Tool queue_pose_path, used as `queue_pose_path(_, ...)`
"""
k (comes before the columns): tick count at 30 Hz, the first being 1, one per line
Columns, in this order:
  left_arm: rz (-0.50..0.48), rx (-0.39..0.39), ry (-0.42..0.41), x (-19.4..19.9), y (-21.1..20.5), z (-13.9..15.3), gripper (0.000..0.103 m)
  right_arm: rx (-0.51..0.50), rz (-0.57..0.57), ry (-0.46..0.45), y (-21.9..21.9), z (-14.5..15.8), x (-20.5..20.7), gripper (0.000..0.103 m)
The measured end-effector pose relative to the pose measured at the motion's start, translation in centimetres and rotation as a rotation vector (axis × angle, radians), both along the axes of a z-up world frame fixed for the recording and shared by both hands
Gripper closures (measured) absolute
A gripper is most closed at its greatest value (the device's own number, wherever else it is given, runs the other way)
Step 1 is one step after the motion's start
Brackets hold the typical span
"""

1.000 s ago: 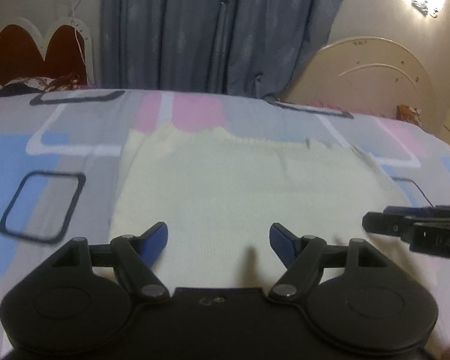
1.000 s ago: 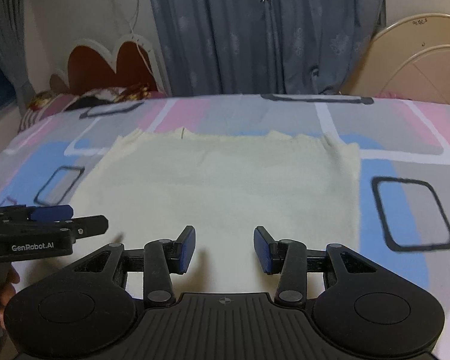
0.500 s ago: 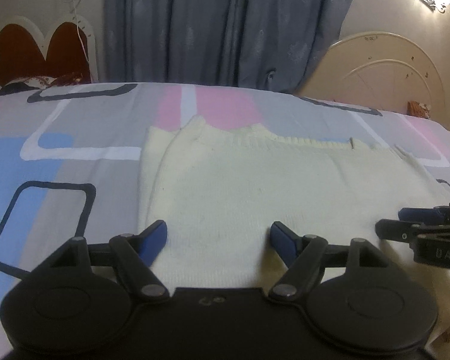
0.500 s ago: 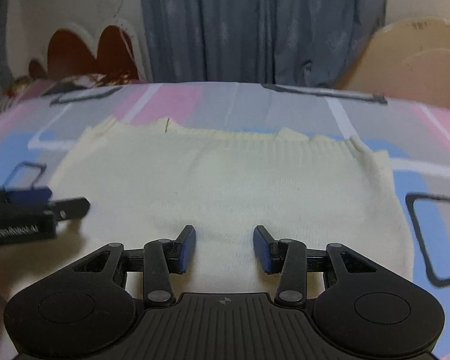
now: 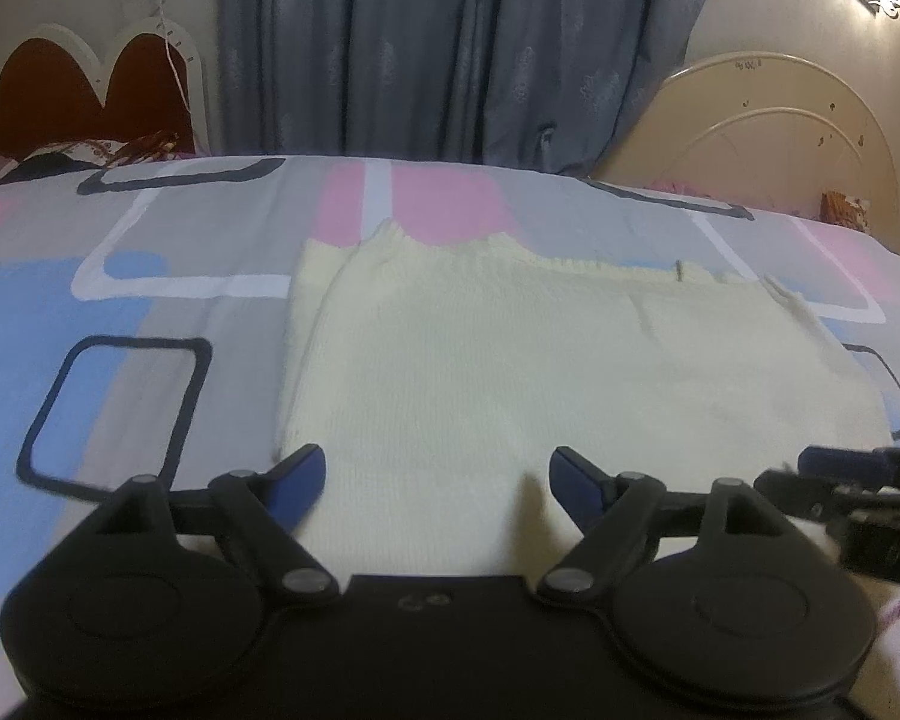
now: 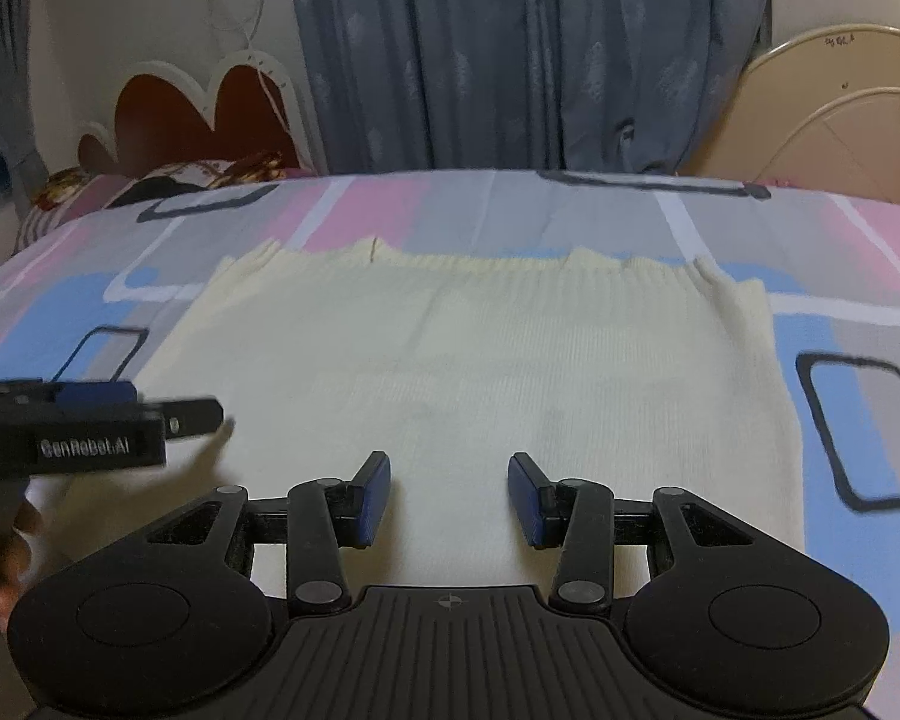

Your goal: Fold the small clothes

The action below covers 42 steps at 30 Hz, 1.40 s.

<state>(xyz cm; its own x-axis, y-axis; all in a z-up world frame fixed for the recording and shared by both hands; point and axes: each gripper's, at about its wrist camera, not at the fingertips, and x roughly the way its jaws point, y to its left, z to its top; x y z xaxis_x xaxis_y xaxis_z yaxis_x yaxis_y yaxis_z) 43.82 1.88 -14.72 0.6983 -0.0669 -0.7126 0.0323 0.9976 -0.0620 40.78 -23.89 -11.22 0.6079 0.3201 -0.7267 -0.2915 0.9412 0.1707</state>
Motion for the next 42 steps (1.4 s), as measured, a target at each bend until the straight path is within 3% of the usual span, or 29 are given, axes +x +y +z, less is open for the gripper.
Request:
queue_pose_path(4,0.011,-0.024,0.025,-1.7,0.1,0.7,0.022,-0.047,0.011,0.005,-0.3,-0.6,-1.6,0.06)
queue_pose_path(8,0.065,-0.116,0.073,-3.7,1.2,0.7,0.022,-0.084,0.028,0.015,-0.7,-1.4,-2.4,0.059)
queue_pose_path(17,0.294,-0.465,0.197,-9.5,5.7,-1.6,0.024,0.001,0.032,0.005,-1.2,-0.2,-3.5,0.059)
queue_pose_path(23,0.352,-0.701,0.125,-9.8,6.9,-3.4,0.025,0.033,0.048,0.008,-0.5,-0.1,-3.2,0.059)
queue_pose_path(28,0.389,-0.784,0.044,-8.0,6.6,-4.7,0.027,0.057,0.054,-0.001,0.4,0.1,-2.3,0.059)
queue_pose_path(31,0.402,-0.803,-0.003,-6.4,6.3,-5.2,0.034,0.058,0.053,-0.006,1.0,-0.1,-1.4,0.059)
queue_pose_path(37,0.433,-0.842,-0.039,-3.9,6.8,-6.9,0.076,0.056,0.032,-0.015,1.5,-0.7,0.6,0.059)
queue_pose_path(39,0.442,-0.837,-0.037,-3.8,6.9,-7.2,0.094,0.054,0.023,-0.021,1.6,-0.7,1.3,0.059)
queue_pose_path(42,0.434,-0.817,-0.051,-3.9,6.8,-7.1,0.096,0.008,0.019,-0.035,2.1,-1.2,2.1,0.059)
